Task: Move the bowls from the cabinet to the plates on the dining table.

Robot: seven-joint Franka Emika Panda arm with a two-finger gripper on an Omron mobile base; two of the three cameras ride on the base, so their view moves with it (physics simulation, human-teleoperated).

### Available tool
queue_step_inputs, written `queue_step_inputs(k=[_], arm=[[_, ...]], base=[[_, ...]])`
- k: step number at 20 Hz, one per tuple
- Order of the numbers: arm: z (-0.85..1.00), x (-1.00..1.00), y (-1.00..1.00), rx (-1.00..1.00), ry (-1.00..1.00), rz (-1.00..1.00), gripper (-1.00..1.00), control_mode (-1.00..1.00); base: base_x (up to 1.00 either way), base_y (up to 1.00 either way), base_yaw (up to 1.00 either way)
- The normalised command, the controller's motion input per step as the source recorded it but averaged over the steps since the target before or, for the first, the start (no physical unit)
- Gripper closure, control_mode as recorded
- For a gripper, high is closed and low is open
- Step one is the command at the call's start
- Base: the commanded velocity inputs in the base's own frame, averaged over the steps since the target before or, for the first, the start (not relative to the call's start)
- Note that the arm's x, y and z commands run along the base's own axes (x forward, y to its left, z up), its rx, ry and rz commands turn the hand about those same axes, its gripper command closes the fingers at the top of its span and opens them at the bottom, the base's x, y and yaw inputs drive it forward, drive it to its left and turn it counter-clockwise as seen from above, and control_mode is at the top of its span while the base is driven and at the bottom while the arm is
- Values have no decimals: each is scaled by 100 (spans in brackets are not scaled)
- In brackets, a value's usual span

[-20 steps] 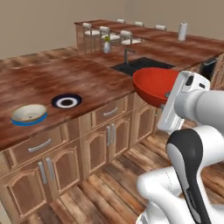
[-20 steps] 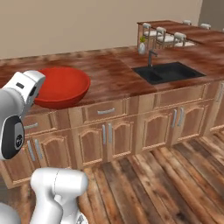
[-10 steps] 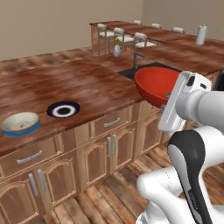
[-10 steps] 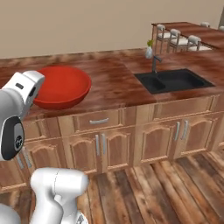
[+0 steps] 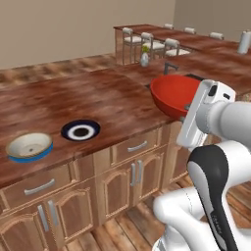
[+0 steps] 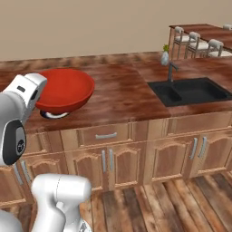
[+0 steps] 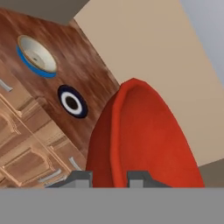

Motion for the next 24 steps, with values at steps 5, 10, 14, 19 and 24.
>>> queue_step_inputs(k=[5, 10, 14, 19, 24], arm=[[0, 0, 0, 0, 0, 0, 100, 100], [0, 0, 0, 0, 0, 0, 100, 100], [0, 0, 0, 0, 0, 0, 100, 100], [0, 0, 0, 0, 0, 0, 100, 100], [0, 0, 0, 0, 0, 0, 100, 100]], base=[[23, 8, 18], [61, 0, 17], [81, 0, 22], [64, 0, 28], [17, -8, 34]])
